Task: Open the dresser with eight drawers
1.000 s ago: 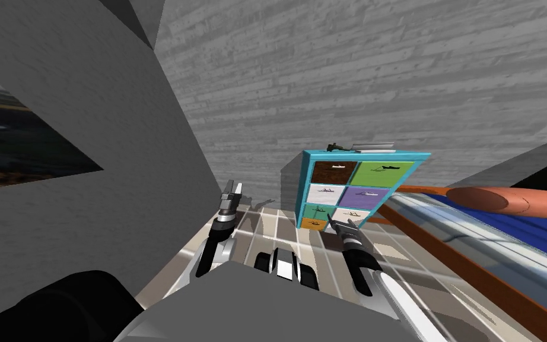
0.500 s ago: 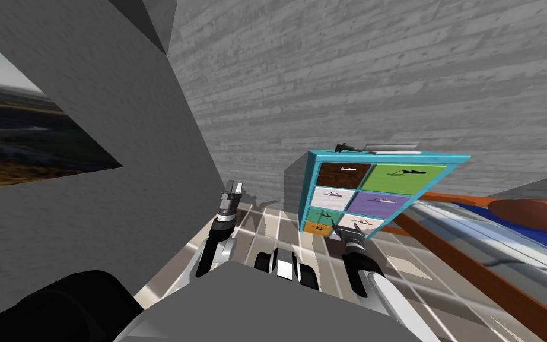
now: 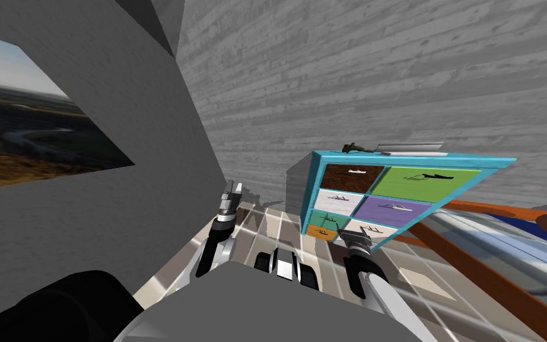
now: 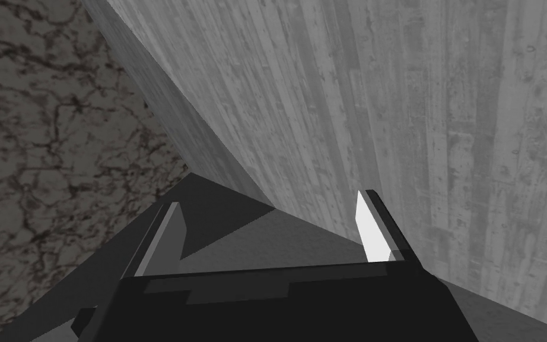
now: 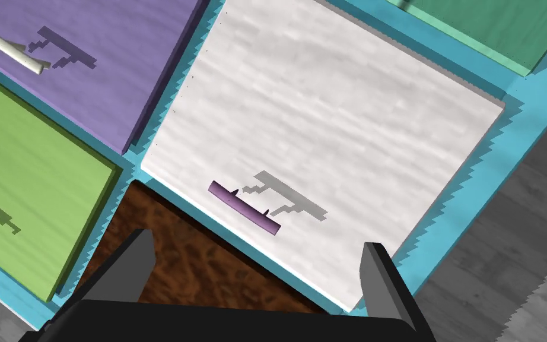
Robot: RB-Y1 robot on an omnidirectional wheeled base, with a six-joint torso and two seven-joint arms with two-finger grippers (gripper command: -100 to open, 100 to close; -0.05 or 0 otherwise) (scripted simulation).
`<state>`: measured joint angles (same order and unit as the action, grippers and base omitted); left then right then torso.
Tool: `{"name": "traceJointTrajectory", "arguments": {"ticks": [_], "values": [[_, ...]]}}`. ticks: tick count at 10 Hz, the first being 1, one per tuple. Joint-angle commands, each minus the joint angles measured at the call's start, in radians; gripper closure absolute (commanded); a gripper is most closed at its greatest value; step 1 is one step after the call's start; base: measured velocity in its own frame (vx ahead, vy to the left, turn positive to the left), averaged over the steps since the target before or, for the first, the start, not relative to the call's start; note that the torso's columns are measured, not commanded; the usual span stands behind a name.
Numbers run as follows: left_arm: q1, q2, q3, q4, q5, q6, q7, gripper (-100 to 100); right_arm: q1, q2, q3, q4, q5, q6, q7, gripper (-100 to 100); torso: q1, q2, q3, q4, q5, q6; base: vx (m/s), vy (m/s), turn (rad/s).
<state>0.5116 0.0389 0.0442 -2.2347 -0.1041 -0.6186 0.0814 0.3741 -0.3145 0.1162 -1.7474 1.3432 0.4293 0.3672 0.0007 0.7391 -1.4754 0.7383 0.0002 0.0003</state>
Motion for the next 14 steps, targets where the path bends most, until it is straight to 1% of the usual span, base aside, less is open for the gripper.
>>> {"name": "traceJointTrajectory", "arguments": {"ticks": [1, 2, 3, 4, 5, 6, 7, 8, 9, 10, 11, 13, 14], "values": [[0.000, 0.000, 0.000, 0.000, 0.000, 0.000, 0.000, 0, -0.013, -0.023, 0.015, 0.070, 0.089, 0.067, 0.031, -100, -0.001, -0.001, 0.000, 0.000, 0.000, -0.001, 0.061, -0.032, 0.250], [0.000, 0.000, 0.000, 0.000, 0.000, 0.000, 0.000, 0, -0.013, -0.023, 0.015, 0.070, 0.116, 0.083, 0.031, -100, -0.001, -0.003, -0.001, -0.001, 0.000, -0.001, 0.053, -0.031, 0.103], [0.000, 0.000, 0.000, 0.000, 0.000, 0.000, 0.000, 0, -0.013, -0.023, 0.015, 0.070, 0.122, 0.083, 0.031, -100, -0.001, -0.002, -0.001, -0.001, 0.000, 0.000, 0.024, -0.018, -0.013], [0.000, 0.000, 0.000, 0.000, 0.000, 0.000, 0.000, 0, -0.018, -0.034, 0.023, 0.103, 0.162, 0.123, 0.045, -100, 0.000, 0.000, 0.000, 0.000, 0.000, 0.000, 0.029, -0.018, 0.173], [0.000, 0.000, 0.000, 0.000, 0.000, 0.000, 0.000, 0, -0.018, -0.034, 0.023, 0.103, 0.177, 0.123, 0.045, -100, 0.000, 0.000, 0.000, 0.000, 0.000, -0.001, 0.027, -0.022, 0.094], [0.000, 0.000, 0.000, 0.000, 0.000, 0.000, 0.000, 0, -0.024, -0.045, 0.030, 0.135, 0.211, 0.161, 0.059, -100, -0.001, 0.000, 0.000, 0.000, 0.000, 0.000, 0.038, -0.024, 0.144], [0.000, 0.000, 0.000, 0.000, 0.000, 0.000, 0.000, 0, -0.024, -0.045, 0.030, 0.135, 0.231, 0.161, 0.059, -100, -0.001, -0.002, -0.001, 0.000, 0.000, -0.001, 0.039, -0.025, 0.079], [0.000, 0.000, 0.000, 0.000, 0.000, 0.000, 0.000, 0, -0.029, -0.056, 0.037, 0.167, 0.266, 0.198, 0.072, -100, -0.001, -0.002, -0.001, 0.000, 0.000, 0.000, 0.046, -0.029, 0.136], [0.000, 0.000, 0.000, 0.000, 0.000, 0.000, 0.000, 0, -0.029, -0.056, 0.037, 0.167, 0.282, 0.198, 0.072, -100, -0.001, -0.002, -0.001, 0.000, 0.000, -0.001, 0.031, -0.025, 0.082], [0.000, 0.000, 0.000, 0.000, 0.000, 0.000, 0.000, 0, -0.034, -0.067, 0.043, 0.196, 0.320, 0.233, 0.084, -100, -0.001, -0.001, 0.000, 0.000, 0.000, 0.000, 0.033, -0.026, 0.155], [0.000, 0.000, 0.000, 0.000, 0.000, 0.000, 0.000, 0, -0.034, -0.067, 0.043, 0.196, 0.331, 0.233, 0.084, -100, -0.001, -0.001, 0.000, 0.000, 0.000, -0.001, 0.029, -0.028, 0.070], [0.000, 0.000, 0.000, 0.000, 0.000, 0.000, 0.000, 0, -0.043, -0.088, 0.056, 0.249, 0.401, 0.298, 0.107, -100, -0.001, -0.001, -0.001, 0.000, 0.000, -0.001, 0.039, -0.034, 0.153], [0.000, 0.000, 0.000, 0.000, 0.000, 0.000, 0.000, 0, -0.043, -0.088, 0.056, 0.249, 0.421, 0.298, 0.107, -100, -0.001, -0.002, -0.001, 0.000, 0.000, 0.000, 0.035, -0.035, 0.083]]}}
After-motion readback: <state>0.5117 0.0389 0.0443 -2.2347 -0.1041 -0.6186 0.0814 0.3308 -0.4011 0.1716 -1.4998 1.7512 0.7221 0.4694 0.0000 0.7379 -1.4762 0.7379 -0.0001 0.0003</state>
